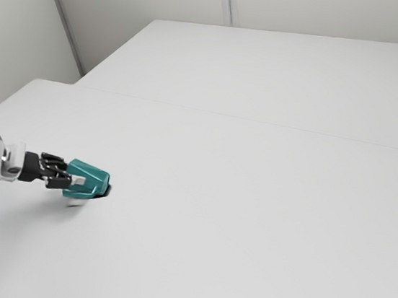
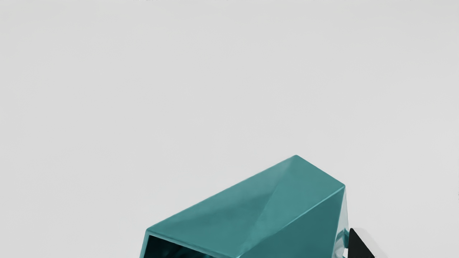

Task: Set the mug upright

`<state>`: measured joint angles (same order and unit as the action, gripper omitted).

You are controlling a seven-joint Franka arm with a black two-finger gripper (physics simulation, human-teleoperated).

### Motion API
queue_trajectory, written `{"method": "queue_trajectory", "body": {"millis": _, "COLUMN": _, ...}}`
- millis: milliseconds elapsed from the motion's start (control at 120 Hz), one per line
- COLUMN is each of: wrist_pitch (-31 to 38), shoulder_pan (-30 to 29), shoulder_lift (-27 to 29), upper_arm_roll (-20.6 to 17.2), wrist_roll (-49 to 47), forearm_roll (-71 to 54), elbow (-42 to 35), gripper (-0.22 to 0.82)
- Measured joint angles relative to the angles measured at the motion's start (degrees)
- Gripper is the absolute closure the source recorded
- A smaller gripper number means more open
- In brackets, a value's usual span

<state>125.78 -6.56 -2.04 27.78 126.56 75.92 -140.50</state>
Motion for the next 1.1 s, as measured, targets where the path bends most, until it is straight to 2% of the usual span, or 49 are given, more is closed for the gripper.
{"method": "queue_trajectory", "body": {"millis": 367, "wrist_pitch": -2.39, "shoulder_pan": 4.35, "shoulder_lift": 1.53, "upper_arm_roll": -0.59, "wrist_roll": 3.74, "forearm_roll": 1.05, "elbow": -0.1, "gripper": 0.44}}
{"method": "queue_trajectory", "body": {"millis": 508, "wrist_pitch": -2.91, "shoulder_pan": 5.8, "shoulder_lift": 2.22, "upper_arm_roll": -0.7, "wrist_roll": 3.85, "forearm_roll": 1.15, "elbow": -0.14, "gripper": 0.62}}
{"method": "queue_trajectory", "body": {"millis": 633, "wrist_pitch": -3.14, "shoulder_pan": 6.99, "shoulder_lift": 3.12, "upper_arm_roll": -0.72, "wrist_roll": 3.9, "forearm_roll": 1.17, "elbow": -0.14, "gripper": 0.7}}
{"method": "queue_trajectory", "body": {"millis": 767, "wrist_pitch": -3.06, "shoulder_pan": 6.52, "shoulder_lift": 3.53, "upper_arm_roll": -0.71, "wrist_roll": 3.81, "forearm_roll": 1.27, "elbow": -0.18, "gripper": 0.74}}
{"method": "queue_trajectory", "body": {"millis": 967, "wrist_pitch": -2.12, "shoulder_pan": 2.53, "shoulder_lift": 4.96, "upper_arm_roll": -0.93, "wrist_roll": 3.3, "forearm_roll": 1.0, "elbow": -0.11, "gripper": 0.77}}
{"method": "queue_trajectory", "body": {"millis": 1100, "wrist_pitch": 1.03, "shoulder_pan": 3.37, "shoulder_lift": 6.15, "upper_arm_roll": -2.74, "wrist_roll": 0.26, "forearm_roll": -5.22, "elbow": 1.2, "gripper": 0.78}}
